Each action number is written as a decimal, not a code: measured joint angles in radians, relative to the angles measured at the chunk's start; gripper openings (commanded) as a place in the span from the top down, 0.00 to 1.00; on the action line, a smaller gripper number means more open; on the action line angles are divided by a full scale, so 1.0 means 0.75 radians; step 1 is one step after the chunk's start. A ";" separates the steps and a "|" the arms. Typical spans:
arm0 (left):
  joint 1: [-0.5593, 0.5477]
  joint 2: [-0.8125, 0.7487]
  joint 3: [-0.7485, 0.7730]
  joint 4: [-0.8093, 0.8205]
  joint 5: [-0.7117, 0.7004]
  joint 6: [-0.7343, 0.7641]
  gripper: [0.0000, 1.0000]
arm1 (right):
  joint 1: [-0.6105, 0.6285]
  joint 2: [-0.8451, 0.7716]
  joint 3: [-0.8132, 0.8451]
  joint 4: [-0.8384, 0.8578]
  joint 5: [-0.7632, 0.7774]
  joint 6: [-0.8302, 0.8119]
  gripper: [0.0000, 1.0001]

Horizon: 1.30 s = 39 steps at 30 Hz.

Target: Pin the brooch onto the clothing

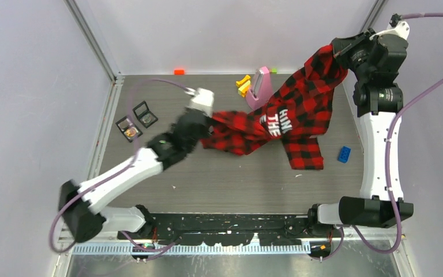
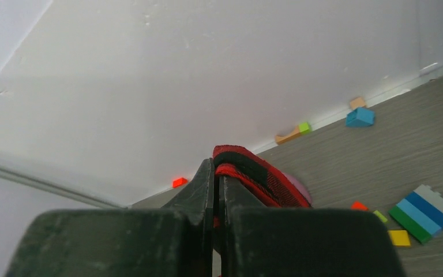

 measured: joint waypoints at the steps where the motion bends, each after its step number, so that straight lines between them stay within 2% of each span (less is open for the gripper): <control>1: 0.077 -0.100 0.028 -0.055 0.020 0.003 1.00 | -0.001 0.025 0.021 -0.015 0.024 -0.011 0.99; 4: 0.258 -0.337 0.117 -0.188 0.076 0.027 1.00 | -0.003 0.086 0.051 -0.049 0.100 -0.030 0.99; 7: 0.309 -0.480 0.198 -0.323 0.180 0.073 1.00 | -0.011 0.180 0.074 -0.061 0.152 -0.040 0.97; 8: 0.309 -0.498 0.223 -0.369 0.210 0.091 1.00 | -0.016 0.225 0.082 -0.062 0.160 -0.043 0.83; 9: 0.309 -0.504 0.254 -0.417 0.240 0.110 1.00 | -0.021 0.273 0.095 -0.062 0.160 -0.044 0.73; 11: 0.311 -0.475 0.300 -0.502 0.284 0.150 1.00 | -0.037 0.391 0.136 -0.072 0.131 -0.045 0.38; 13: 0.320 -0.398 0.333 -0.609 0.322 0.183 1.00 | -0.057 0.537 0.193 -0.100 0.071 -0.037 0.18; 15: 0.332 -0.310 0.348 -0.705 0.342 0.219 1.00 | -0.075 0.649 0.214 -0.157 0.001 -0.042 0.14; 18: 0.335 -0.212 0.311 -0.790 0.343 0.263 1.00 | -0.085 0.688 0.100 -0.227 -0.072 -0.043 0.12; 23: 0.339 -0.252 0.175 -0.803 0.308 0.287 1.00 | -0.086 0.433 -0.346 -0.255 -0.112 -0.038 0.13; 27: 0.340 -0.271 0.119 -0.792 0.279 0.285 1.00 | -0.073 0.066 -0.740 -0.230 -0.141 -0.007 0.32; 28: 0.340 -0.272 0.111 -0.791 0.273 0.284 1.00 | -0.068 0.022 -0.779 -0.231 -0.148 -0.007 0.37; 31: 0.340 -0.272 0.099 -0.788 0.253 0.281 1.00 | -0.033 -0.093 -0.926 -0.192 -0.183 0.016 0.40; 34: 0.340 -0.277 0.093 -0.779 0.236 0.280 1.00 | 0.063 -0.100 -1.026 -0.192 -0.168 0.034 0.40; 39: 0.340 -0.301 0.082 -0.764 0.205 0.280 1.00 | 0.318 -0.075 -1.114 -0.259 -0.057 0.076 0.40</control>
